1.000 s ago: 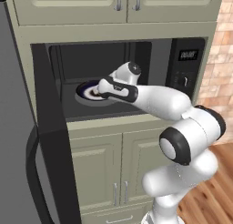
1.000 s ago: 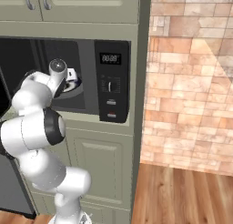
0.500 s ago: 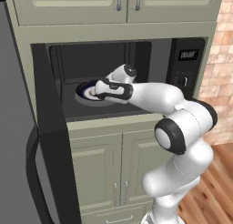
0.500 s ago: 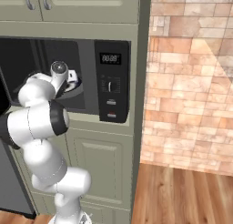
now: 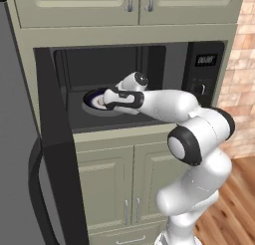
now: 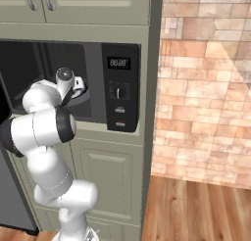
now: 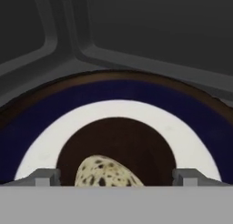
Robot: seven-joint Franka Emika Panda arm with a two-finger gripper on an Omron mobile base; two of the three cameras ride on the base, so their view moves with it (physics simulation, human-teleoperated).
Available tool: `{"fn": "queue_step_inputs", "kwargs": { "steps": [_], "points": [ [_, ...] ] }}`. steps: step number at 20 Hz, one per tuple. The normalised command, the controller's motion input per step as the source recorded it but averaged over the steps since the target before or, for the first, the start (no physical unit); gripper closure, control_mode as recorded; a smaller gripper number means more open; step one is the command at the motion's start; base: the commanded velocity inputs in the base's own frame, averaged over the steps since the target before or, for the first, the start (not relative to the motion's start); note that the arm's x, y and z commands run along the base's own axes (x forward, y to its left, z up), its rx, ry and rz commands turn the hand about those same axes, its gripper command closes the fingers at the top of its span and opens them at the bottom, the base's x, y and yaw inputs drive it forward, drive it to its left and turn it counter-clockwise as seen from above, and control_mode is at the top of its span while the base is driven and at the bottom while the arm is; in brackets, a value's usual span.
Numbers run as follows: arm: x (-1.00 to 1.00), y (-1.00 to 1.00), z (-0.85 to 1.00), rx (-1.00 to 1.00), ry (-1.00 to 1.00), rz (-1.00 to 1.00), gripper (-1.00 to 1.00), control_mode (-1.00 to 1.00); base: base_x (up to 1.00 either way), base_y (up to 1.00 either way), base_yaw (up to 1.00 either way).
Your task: Pick the egg from the microwave and place it on plate located on the counter.
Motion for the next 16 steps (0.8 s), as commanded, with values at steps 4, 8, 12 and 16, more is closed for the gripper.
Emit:
{"fn": "queue_step_inputs", "kwargs": {
  "steps": [4, 8, 12, 16],
  "points": [
    [0.05, 0.0, -0.01, 0.0, 0.0, 0.0, 1.0, -1.0, 0.0, 0.0, 0.0],
    [0.02, 0.0, 0.0, 0.0, 0.0, 0.0, 1.0, -1.0, 0.0, 0.0, 0.0],
    [0.0, 0.0, 0.0, 0.0, 0.0, 0.0, 1.0, -1.0, 0.0, 0.0, 0.0],
    [-0.02, 0.0, 0.0, 0.0, 0.0, -0.01, 1.0, -1.0, 0.0, 0.0, 0.0]
  ]
}}
